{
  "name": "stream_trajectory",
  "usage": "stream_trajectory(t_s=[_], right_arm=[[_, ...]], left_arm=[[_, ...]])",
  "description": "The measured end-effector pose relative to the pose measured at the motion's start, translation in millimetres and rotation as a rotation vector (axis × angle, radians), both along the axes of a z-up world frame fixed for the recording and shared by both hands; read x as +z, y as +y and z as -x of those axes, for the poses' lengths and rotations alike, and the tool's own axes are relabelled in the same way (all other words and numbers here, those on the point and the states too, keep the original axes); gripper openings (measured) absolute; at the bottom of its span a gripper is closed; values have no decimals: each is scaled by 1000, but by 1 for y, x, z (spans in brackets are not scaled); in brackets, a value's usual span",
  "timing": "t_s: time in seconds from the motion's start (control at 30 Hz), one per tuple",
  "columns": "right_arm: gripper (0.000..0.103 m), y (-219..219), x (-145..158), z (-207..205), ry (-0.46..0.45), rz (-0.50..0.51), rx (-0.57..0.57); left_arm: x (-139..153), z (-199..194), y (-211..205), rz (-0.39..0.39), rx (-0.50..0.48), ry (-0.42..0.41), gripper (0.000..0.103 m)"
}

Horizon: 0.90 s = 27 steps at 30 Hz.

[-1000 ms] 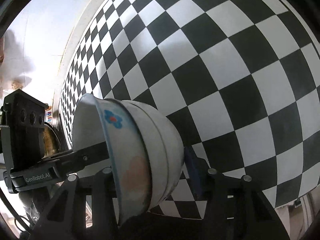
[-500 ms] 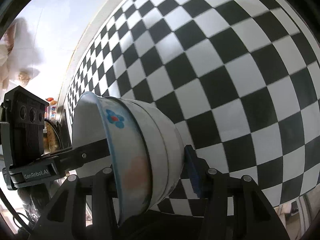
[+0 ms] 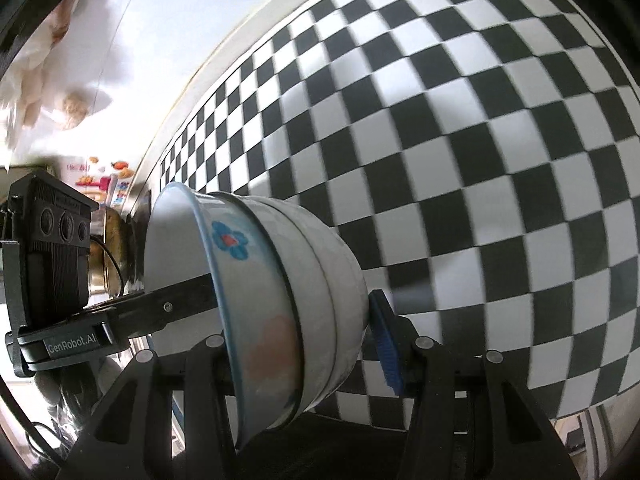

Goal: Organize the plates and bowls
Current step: 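Lift the bowl stack with both grippers and carry it over the plate stack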

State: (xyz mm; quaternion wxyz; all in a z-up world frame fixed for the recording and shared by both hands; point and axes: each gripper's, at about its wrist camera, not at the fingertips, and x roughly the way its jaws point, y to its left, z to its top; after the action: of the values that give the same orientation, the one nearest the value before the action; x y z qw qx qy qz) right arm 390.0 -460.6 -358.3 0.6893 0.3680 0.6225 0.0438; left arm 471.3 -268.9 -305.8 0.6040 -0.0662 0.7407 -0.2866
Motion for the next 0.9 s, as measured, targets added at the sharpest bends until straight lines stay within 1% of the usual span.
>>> stream_trajectory(t_s=[0.23,0.47,0.53,0.67,0.9], right_arm=[[52,52,-3,-23,-10,-10,85],[52,95,-8,-32,-10,-21,166],[52,108,-11,-38,-9,-17,194],[51,120,-19,-44,-1,-17,227],[51,140,-35,-56,15,-25,266]], left_arm=[[0,-2,59,-17,75,-8,34],[-6,-3,109,-32,143,-7,34],[-7,-4,116,-34,166,-3,34],[-14,-9,135,-40,199,8,34],[-29,-13,145,-58,239,23,34]])
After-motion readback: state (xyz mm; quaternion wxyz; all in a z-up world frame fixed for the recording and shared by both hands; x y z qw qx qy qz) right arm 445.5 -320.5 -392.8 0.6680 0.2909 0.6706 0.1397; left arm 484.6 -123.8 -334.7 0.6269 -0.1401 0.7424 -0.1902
